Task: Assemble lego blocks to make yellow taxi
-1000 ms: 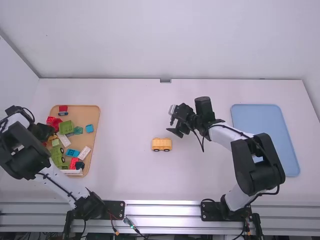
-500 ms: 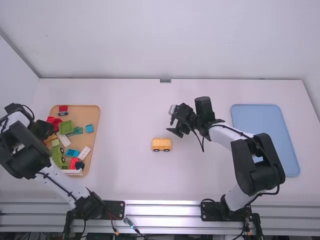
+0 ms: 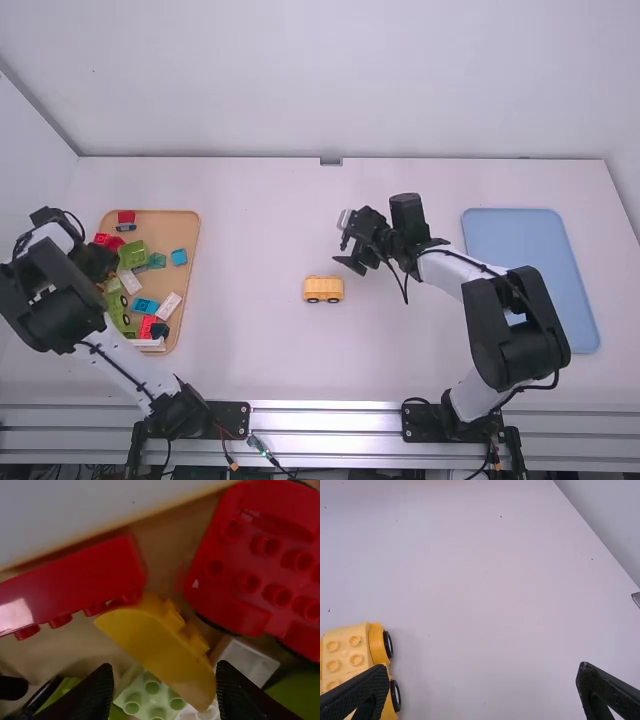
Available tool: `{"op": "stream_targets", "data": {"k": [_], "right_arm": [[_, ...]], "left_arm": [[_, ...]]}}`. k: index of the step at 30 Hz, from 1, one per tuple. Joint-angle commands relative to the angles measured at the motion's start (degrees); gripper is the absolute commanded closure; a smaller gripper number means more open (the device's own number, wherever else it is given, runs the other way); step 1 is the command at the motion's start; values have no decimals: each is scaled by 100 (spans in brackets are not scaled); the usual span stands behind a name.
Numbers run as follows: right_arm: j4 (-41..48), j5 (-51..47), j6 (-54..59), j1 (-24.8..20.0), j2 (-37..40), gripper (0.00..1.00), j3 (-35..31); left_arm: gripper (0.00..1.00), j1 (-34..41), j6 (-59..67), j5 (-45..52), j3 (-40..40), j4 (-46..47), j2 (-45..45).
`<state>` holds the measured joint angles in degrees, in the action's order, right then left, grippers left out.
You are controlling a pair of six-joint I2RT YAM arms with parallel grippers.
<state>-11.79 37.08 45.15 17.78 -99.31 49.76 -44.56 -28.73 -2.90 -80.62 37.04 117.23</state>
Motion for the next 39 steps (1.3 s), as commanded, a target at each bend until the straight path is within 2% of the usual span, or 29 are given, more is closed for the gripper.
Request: {"op": "stream_targets", "data": {"k": [1, 9, 13, 18, 21, 24, 29, 31, 34, 35, 37, 39], "right_arm": [[26, 11, -37, -7, 37, 1, 48], [24, 28, -37, -13, 37, 1, 48], [31, 33, -39, -13, 37, 1, 48], [48, 31, -39, -11, 37, 1, 48], [52, 33, -37, -11, 37, 1, 48], [52, 31, -39, -11, 37, 1, 48], [70, 17, -37, -11, 37, 1, 48], [68, 17, -37, -13, 37, 1, 48], [68, 13, -37, -13, 37, 1, 48], [68, 15, -37, -13, 37, 1, 48], [68, 15, -37, -17, 37, 1, 48], [68, 13, -37, -15, 37, 1, 48]], "left_arm": [[45, -2, -17, -328, 33, 83, 101], [50, -7, 4, -435, 35, 258, 101], [50, -7, -356, -750, 35, 343, 101], [50, -9, -496, -678, 94, 243, 101], [42, -4, -608, -684, 210, -9, 101], [31, -11, -973, -673, 431, -404, 101], [30, -11, -1408, -380, 564, -612, 101], [36, -11, -1716, -358, 562, -584, 101], [39, -11, -2020, -361, 564, -597, 101], [45, -11, -2262, -358, 564, -579, 101], [51, -11, -2474, -376, 564, -579, 101], [52, -11, -2820, -382, 564, -546, 101]]}}
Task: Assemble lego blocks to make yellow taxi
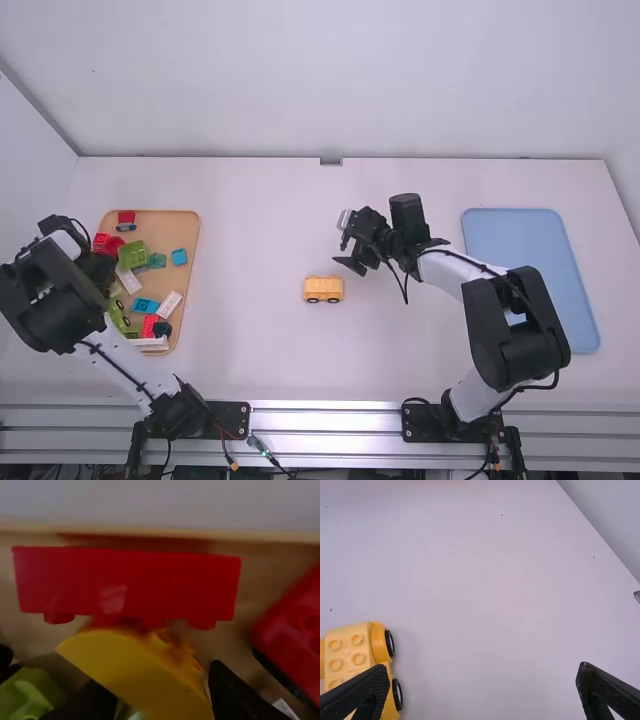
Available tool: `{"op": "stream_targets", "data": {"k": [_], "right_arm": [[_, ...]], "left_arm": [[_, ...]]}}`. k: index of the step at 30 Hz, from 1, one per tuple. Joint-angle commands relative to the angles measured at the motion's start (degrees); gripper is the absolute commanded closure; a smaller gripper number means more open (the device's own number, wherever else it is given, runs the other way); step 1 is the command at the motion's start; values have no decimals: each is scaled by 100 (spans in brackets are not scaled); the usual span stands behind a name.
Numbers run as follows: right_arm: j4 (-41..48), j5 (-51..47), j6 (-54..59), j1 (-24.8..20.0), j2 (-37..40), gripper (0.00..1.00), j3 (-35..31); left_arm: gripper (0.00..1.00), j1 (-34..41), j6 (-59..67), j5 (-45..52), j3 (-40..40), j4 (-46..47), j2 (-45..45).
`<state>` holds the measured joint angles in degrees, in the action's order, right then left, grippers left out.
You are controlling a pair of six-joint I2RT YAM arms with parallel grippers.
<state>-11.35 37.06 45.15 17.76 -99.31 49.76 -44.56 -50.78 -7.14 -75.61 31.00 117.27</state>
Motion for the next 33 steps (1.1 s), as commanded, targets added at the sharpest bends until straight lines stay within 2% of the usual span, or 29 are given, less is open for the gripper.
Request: {"op": "stream_targets", "data": {"k": [1, 7, 18, 21, 22, 24, 26, 28, 30, 31, 32, 33], "right_arm": [[24, 15, -37, -7, 37, 1, 48], [26, 15, -37, -15, 37, 1, 48], [28, 15, -39, -15, 37, 1, 48], [28, 15, -37, -15, 37, 1, 48], [26, 15, -37, -15, 37, 1, 48], [26, 15, -37, -15, 37, 1, 48], [26, 15, -37, -15, 37, 1, 48], [26, 13, -39, -15, 37, 1, 48], [28, 15, -37, -15, 37, 1, 48], [28, 15, -37, -15, 37, 1, 48], [28, 15, -37, -15, 37, 1, 48], [35, 15, -37, -15, 37, 1, 48]], "left_arm": [[51, -11, -737, 46, 63, 68, 96], [47, -13, -1714, 0, 63, 284, 96], [37, -39, -2717, 2, 68, 319, 96], [9, -39, -2739, 20, 68, 282, 94], [7, -37, -2739, 2, 68, 284, 96], [9, -55, -2741, -57, 68, 332, 96], [18, -33, -2741, -199, 68, 367, 96], [21, -46, -2741, -197, 68, 343, 94], [32, -83, -2741, -140, 68, 295, 94], [32, -83, -2741, -140, 68, 295, 94], [41, -85, -2741, -131, 68, 297, 96], [43, -70, -2741, -129, 68, 299, 94]]}}
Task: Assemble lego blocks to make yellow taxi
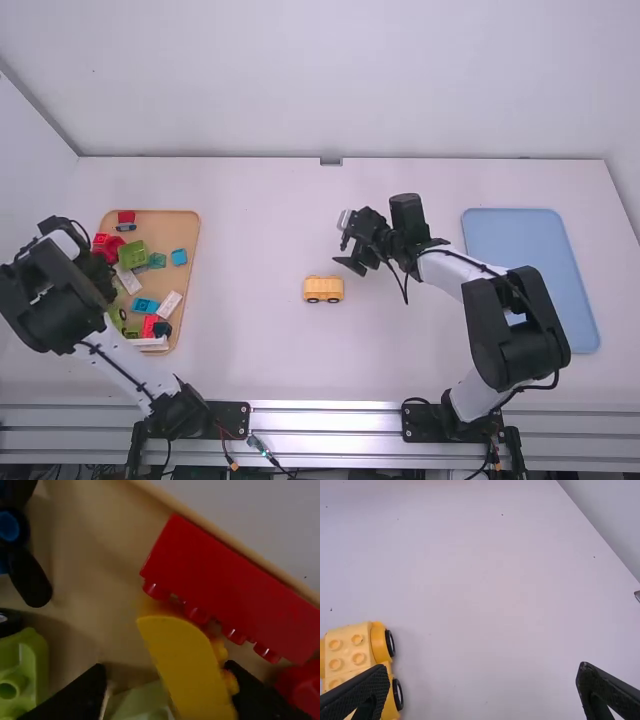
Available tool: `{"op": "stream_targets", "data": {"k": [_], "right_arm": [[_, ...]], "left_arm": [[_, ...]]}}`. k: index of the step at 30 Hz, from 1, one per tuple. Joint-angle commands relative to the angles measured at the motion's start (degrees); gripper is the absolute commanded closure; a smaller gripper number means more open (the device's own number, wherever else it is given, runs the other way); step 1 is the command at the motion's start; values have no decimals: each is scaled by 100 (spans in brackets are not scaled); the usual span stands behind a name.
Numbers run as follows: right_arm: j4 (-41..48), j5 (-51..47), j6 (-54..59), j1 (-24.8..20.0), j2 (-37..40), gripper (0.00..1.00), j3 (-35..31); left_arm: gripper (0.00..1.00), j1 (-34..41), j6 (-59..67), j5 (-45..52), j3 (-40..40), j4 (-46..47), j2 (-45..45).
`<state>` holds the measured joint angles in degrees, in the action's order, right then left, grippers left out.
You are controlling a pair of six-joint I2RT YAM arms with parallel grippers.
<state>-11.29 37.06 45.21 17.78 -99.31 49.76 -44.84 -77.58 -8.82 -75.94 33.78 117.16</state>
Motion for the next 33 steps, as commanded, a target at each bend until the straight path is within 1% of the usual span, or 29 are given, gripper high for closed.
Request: {"op": "stream_targets", "data": {"k": [1, 2, 4, 6, 7, 8, 13, 14, 15, 17, 18, 19, 20, 22, 23, 24, 25, 26, 27, 29, 33], "right_arm": [[44, 15, -44, -17, 37, 1, 48], [63, 15, -44, -17, 37, 1, 48], [107, 15, -39, -17, 37, 1, 48], [120, 15, -44, -15, 37, 1, 48], [125, 13, -42, -17, 37, 1, 48], [127, 15, -44, -15, 37, 1, 48], [127, 13, -42, -15, 37, 1, 48], [129, 15, -42, -15, 37, 1, 48], [131, 15, -42, -11, 37, 1, 48], [144, 15, -42, -22, 37, 1, 48], [146, 15, -42, -22, 37, 1, 48], [149, 15, -44, -11, 37, 1, 48], [151, 13, -42, -11, 37, 1, 48], [146, 13, -46, -24, 37, 1, 48], [149, 15, -42, -15, 37, 1, 48], [149, 15, -44, -9, 37, 1, 48], [149, 13, -44, -11, 37, 1, 48], [149, 13, -42, -22, 37, 1, 48], [146, 15, -42, -22, 37, 1, 48], [146, 15, -42, -11, 37, 1, 48], [149, 15, -42, -28, 37, 1, 48]], "left_arm": [[43, -37, -61, 39, 101, 22, 105], [43, -37, -61, 37, 101, 22, 107], [54, -37, -61, 37, 101, 22, 107], [60, -39, -61, 42, 101, 22, 107], [67, -59, -59, 42, 101, 24, 105], [70, -52, -61, 42, 101, 26, 105], [70, -37, -61, 39, 101, 24, 107], [72, -39, -61, 39, 101, 28, 107], [75, -46, -61, 42, 101, 35, 107], [86, -48, -61, 39, 101, 48, 107], [93, -37, -59, 39, 101, 46, 107], [94, -37, -61, 44, 101, 48, 107], [94, -37, -61, 46, 101, 48, 107], [87, -39, -61, 48, 101, 59, 107], [81, -55, -61, 87, 101, 76, 107], [76, -52, -61, 92, 101, 85, 107], [67, -52, -59, 90, 101, 94, 107], [17, -52, -63, 83, 101, 131, 107], [8, -52, -61, 85, 101, 146, 107], [4, -52, -61, 59, 101, 173, 107], [5, -52, -179, 37, 101, 221, 107]]}}
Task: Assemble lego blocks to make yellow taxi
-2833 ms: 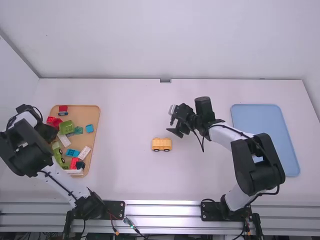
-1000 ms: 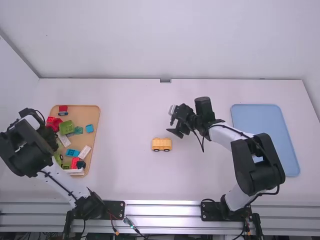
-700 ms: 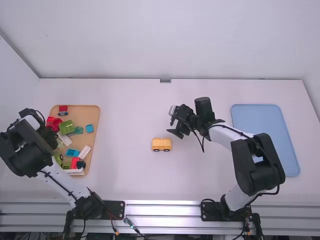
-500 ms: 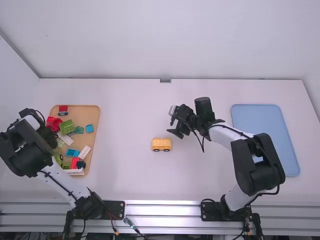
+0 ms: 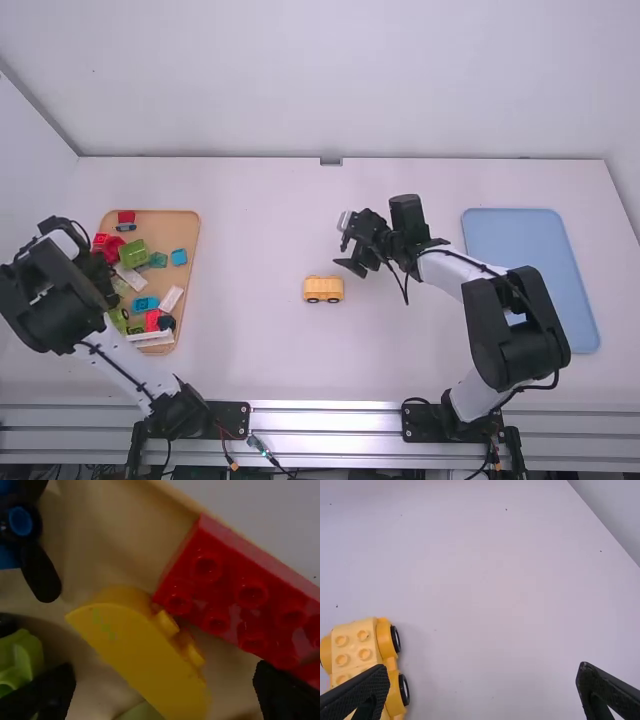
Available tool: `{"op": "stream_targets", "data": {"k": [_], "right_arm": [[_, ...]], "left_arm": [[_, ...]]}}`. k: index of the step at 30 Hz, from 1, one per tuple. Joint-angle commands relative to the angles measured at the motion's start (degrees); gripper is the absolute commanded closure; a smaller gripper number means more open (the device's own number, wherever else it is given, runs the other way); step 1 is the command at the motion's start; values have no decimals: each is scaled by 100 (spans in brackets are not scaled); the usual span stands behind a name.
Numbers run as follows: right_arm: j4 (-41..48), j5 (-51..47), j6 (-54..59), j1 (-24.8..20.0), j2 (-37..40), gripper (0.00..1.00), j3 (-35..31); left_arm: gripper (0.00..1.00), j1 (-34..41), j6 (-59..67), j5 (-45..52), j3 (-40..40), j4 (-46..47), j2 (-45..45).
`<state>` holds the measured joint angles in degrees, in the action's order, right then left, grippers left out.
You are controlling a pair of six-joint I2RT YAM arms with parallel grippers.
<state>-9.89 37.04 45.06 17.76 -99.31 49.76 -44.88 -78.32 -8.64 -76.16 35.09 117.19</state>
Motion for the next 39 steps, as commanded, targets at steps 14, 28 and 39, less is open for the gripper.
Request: {"op": "stream_targets", "data": {"k": [14, 28, 39], "right_arm": [[7, 17, -31, -26, 37, 1, 48], [7, 20, -28, -26, 37, 1, 48], [9, 17, -28, -26, 37, 1, 48]], "left_arm": [[12, -55, -1530, -450, 122, 236, 105], [61, -48, -2688, -428, 122, 629, 103], [79, -48, -2518, -433, 122, 660, 105]]}}
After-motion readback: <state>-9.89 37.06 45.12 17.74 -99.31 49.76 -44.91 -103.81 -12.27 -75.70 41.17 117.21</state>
